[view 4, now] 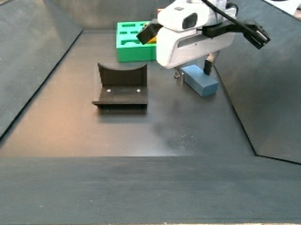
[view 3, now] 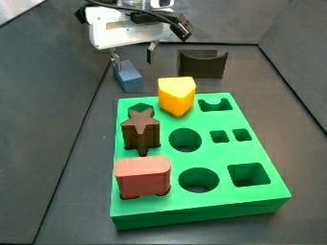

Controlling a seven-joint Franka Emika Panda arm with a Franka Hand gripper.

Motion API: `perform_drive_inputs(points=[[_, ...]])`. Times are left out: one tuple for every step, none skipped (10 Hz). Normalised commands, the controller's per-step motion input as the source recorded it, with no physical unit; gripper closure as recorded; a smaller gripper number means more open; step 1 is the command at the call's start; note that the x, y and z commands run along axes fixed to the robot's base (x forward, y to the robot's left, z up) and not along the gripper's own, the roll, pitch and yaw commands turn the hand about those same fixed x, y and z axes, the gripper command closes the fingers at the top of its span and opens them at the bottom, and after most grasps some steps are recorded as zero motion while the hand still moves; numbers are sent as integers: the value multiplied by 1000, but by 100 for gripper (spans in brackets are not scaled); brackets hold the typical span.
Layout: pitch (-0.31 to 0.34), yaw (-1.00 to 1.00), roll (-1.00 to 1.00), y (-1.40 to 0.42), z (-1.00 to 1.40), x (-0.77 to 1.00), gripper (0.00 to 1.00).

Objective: Pick up the rectangle object. Move up. Place the rectangle object on the fixture. Regrasp the rectangle object. Move to above the board. Insert the rectangle object.
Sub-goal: Pick up the rectangle object.

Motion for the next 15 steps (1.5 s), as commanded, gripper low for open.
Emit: perform_drive_inputs(points=[[89,-269,67,160,-454,-300,0],[76,-360,-43,189,0,-260,0],[0,-323,-100,163,163,-383,0],[0,-286,-11,51,0,-317,0],[0,-306,0,0,0,-260,0],[0,-286,0,-20,-83,-169,0],[-16,-286,0,-100,-429,-109,0],[-111,-306,0,-191,-734,0,0],[-174,-300,0,-220,-951,0,0],[-157,-246,0,-157,-986,-9,0],[-111,-177,-39,9,-123,-146,0],[-40,0,0,0,0,-3,0],[0,0,0,0,0,0,0],[0,0,0,0,0,0,100],[0,0,0,0,0,0,100]])
